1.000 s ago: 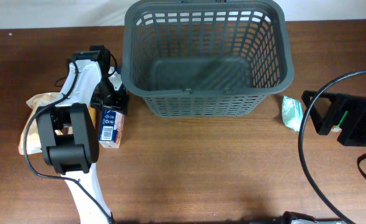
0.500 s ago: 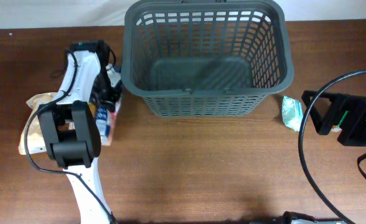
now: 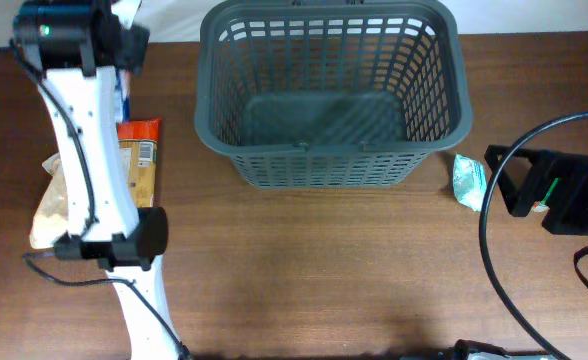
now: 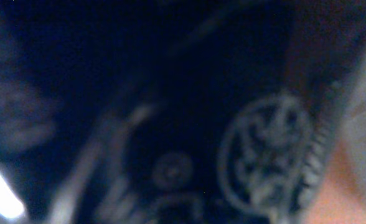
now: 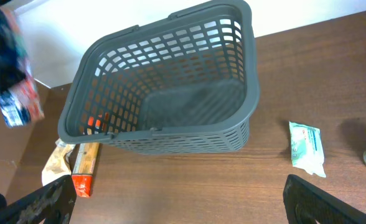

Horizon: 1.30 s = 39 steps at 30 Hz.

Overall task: Pack container
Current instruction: 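Lower the blue box into the basket and open the left gripper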

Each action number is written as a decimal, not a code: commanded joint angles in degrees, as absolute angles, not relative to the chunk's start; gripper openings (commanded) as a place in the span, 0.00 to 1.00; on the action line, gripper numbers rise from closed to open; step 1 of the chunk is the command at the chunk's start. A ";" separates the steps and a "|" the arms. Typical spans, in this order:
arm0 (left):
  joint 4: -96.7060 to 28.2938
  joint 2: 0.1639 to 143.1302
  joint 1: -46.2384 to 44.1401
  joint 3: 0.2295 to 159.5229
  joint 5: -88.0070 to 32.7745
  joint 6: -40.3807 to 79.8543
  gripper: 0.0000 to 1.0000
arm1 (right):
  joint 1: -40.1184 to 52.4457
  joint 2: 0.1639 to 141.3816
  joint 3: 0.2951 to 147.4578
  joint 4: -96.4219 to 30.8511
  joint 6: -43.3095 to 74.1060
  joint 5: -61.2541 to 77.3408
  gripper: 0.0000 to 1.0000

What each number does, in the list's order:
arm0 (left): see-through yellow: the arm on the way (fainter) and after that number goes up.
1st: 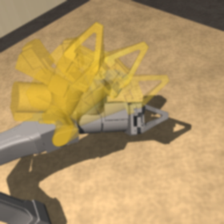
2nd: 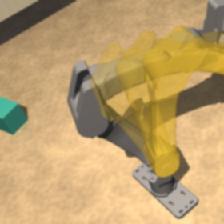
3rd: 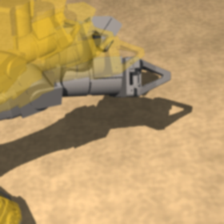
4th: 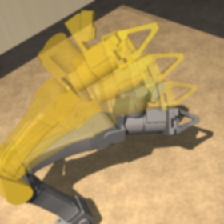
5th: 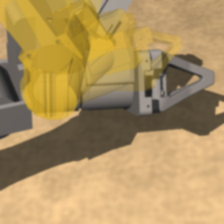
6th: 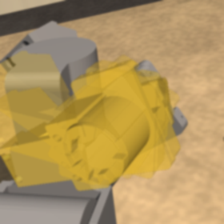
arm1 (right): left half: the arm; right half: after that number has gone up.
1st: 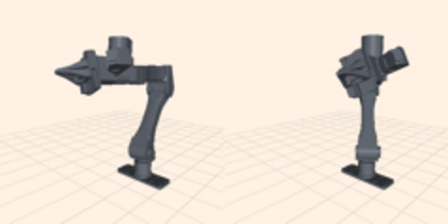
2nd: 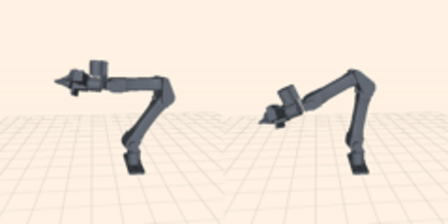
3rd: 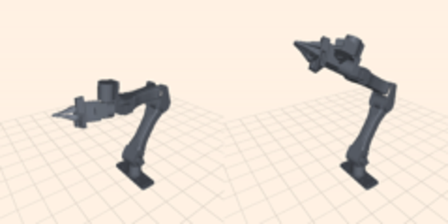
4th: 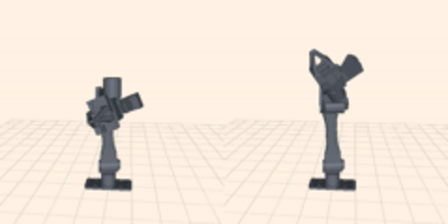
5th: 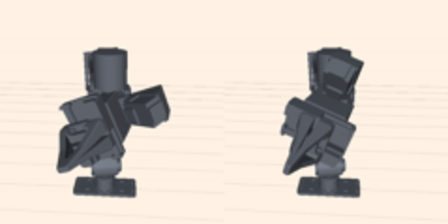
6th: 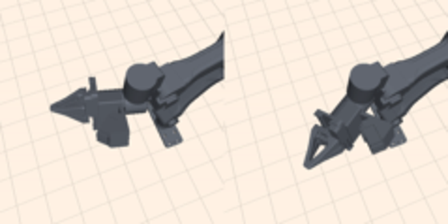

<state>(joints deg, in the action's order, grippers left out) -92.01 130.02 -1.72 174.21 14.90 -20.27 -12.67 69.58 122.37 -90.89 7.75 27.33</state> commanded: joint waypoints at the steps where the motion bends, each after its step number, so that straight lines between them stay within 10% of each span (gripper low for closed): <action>1: -87.96 127.09 -7.18 179.67 5.87 -31.51 0.01 | -12.40 69.93 122.80 -90.70 7.75 27.64 0.99; 13: -82.02 126.39 -27.53 170.95 0.78 -79.55 0.01 | -12.40 71.96 122.80 -93.19 7.75 27.64 0.99; 28: -48.53 126.91 -27.55 127.66 1.10 -79.22 0.02 | -12.40 74.48 122.80 -97.08 6.20 27.64 0.99; 39: -43.48 134.17 -27.11 123.83 1.26 -75.18 0.07 | -12.40 74.48 122.80 -97.30 6.20 27.66 0.99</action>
